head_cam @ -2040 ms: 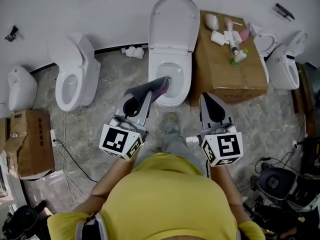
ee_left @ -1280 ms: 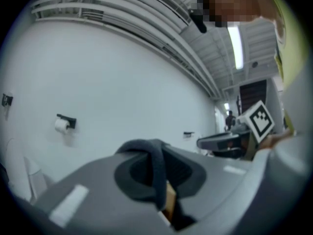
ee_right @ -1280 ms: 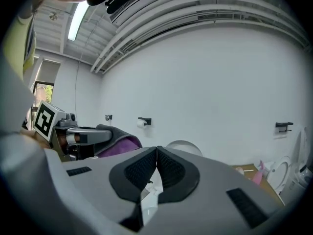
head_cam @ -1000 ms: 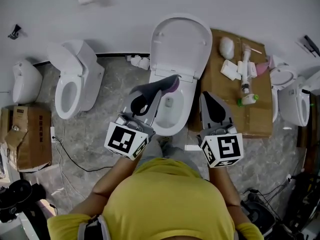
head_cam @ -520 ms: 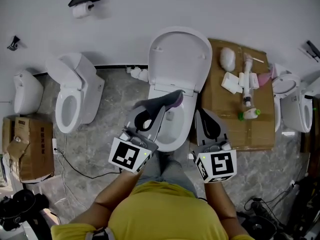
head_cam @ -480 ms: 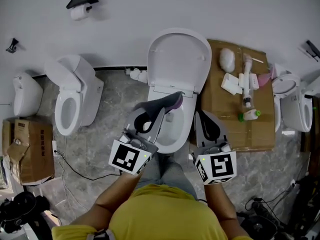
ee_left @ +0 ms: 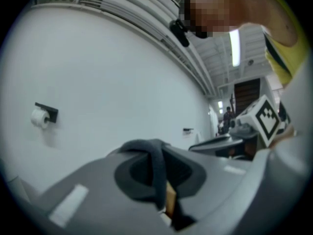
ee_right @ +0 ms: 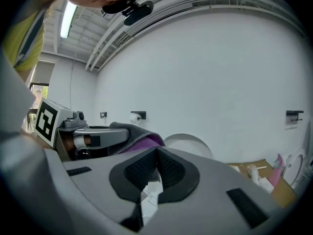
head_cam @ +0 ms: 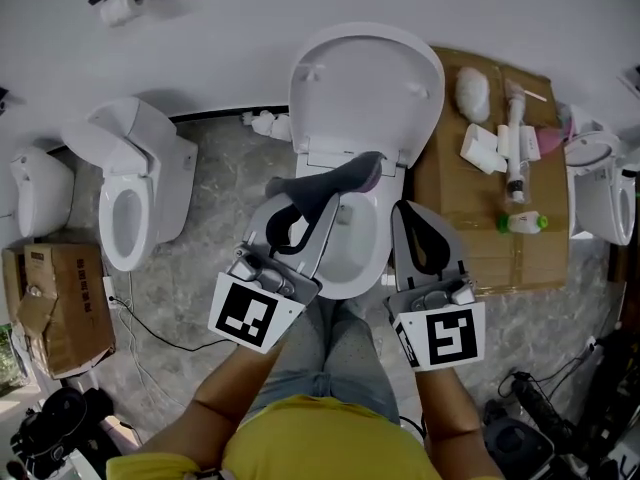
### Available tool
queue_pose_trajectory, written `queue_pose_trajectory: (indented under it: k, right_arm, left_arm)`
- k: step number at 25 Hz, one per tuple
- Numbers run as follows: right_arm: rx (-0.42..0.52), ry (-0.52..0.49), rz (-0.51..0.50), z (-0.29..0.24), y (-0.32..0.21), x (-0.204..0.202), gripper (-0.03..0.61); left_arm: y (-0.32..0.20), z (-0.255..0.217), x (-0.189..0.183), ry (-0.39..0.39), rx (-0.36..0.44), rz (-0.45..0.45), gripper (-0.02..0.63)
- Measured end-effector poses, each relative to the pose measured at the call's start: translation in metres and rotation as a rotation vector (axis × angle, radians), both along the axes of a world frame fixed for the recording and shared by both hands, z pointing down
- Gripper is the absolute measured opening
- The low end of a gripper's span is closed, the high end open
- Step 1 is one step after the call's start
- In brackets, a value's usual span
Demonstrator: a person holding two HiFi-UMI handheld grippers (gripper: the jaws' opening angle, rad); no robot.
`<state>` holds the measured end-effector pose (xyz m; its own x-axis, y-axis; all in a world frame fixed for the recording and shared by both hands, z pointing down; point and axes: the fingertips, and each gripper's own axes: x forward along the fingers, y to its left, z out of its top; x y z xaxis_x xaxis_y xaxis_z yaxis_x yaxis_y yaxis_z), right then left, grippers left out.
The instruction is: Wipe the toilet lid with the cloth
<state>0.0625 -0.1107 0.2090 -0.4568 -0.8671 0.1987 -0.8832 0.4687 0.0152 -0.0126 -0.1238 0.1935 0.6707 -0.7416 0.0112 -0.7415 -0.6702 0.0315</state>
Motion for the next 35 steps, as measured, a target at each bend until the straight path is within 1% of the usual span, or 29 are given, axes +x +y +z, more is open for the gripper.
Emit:
queue_pose_trajectory:
  k: [4,8,12,17,20,22,26,28,35]
  right_arm:
    - [-0.012,-0.006,0.015,0.018,-0.013,-0.002,0.015]
    - [-0.005,0.011,0.038,0.035,-0.028,0.0,0.015]
    - [-0.012,0.017,0.06,0.055,-0.038,0.003,0.015]
    - [-0.015,0.018,0.092,0.076,-0.055,0.008,0.015]
    - [-0.007,0.027,0.104,0.083,-0.066,0.01,0.015]
    - [-0.003,0.035,0.109,0.083,-0.072,0.011,0.015]
    - [0.005,0.035,0.121,0.083,-0.085,0.015,0.015]
    - [0.005,0.033,0.128,0.086,-0.09,0.019,0.015]
    - [0.011,0.044,0.168,0.096,-0.119,0.029,0.015]
  left_arm:
    - [-0.01,0.023,0.003,-0.013,-0.002,0.042,0.02]
    - [-0.027,0.044,0.009,-0.047,0.032,0.078,0.02]
    - [-0.045,0.061,0.014,-0.051,0.064,0.097,0.02]
    - [-0.063,0.077,0.02,-0.037,0.095,0.128,0.02]
    - [-0.073,0.086,0.022,-0.053,0.125,0.13,0.02]
    - [-0.079,0.091,0.024,-0.058,0.123,0.136,0.02]
    - [-0.095,0.094,0.028,-0.036,0.109,0.149,0.02]
    - [-0.107,0.095,0.033,-0.046,0.123,0.146,0.02]
    - [-0.151,0.102,0.047,-0.099,0.115,0.16,0.02]
